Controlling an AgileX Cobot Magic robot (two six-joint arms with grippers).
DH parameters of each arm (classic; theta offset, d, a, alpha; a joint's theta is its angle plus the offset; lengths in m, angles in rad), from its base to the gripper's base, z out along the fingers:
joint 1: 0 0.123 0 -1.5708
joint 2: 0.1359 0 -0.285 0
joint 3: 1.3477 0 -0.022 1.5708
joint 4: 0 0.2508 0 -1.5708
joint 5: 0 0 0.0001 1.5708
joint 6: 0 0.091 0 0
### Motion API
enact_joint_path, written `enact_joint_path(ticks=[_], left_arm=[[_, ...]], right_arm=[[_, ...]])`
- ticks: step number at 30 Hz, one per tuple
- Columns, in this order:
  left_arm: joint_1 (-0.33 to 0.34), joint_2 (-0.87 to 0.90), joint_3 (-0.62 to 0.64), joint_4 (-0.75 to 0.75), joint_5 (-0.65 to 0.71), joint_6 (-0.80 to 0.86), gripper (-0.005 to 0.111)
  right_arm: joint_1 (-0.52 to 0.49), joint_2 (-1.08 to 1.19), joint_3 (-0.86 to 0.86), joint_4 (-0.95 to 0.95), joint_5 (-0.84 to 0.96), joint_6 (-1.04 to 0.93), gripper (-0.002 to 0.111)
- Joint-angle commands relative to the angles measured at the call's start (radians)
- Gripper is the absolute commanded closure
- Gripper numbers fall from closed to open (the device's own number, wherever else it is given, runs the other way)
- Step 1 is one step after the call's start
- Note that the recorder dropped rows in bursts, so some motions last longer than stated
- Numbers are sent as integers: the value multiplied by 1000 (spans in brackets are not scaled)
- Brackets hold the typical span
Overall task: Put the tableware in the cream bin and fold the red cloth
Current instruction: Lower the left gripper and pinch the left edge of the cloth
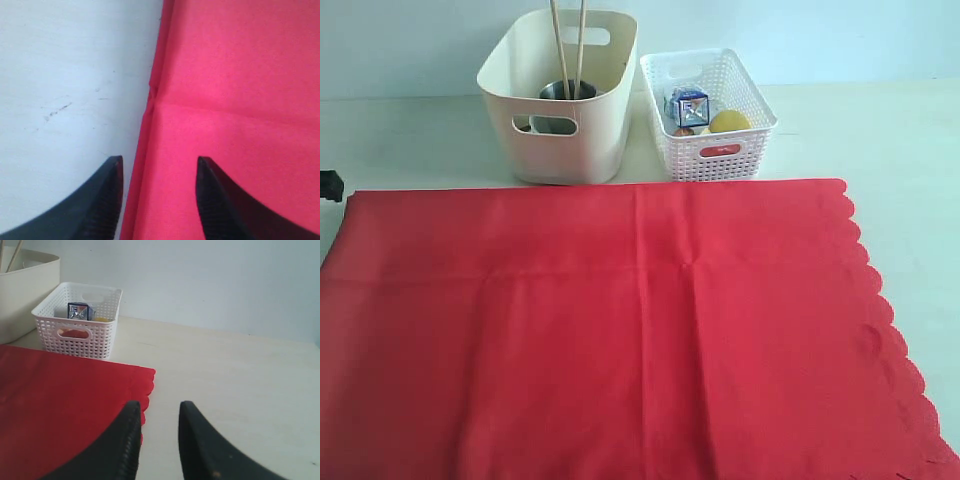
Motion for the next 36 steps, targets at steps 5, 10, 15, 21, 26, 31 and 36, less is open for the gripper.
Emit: enact_joint_path(ticks=[5, 10, 15, 21, 26, 31, 36], left_arm=[[79, 6, 98, -64, -90, 54, 61], [171, 6, 102, -289, -100, 240, 61], [253, 20, 102, -423, -61, 383, 61], [299, 85, 102, -438, -10, 429, 61], [323, 140, 102, -531, 1, 554, 61], [325, 185, 102, -595, 6, 651, 61], [325, 226, 102, -595, -2, 663, 61]], right_arm=[[-4, 273, -166, -3, -12, 1, 81], [-4, 460, -269, -3, -13, 1, 81], [-4, 577, -334, -3, -15, 1, 81], [-4, 702, -404, -3, -15, 1, 81], [-4, 730, -404, 0, -18, 1, 81], [-4, 732, -404, 0, -27, 1, 81], [-4, 732, -404, 0, -27, 1, 81]])
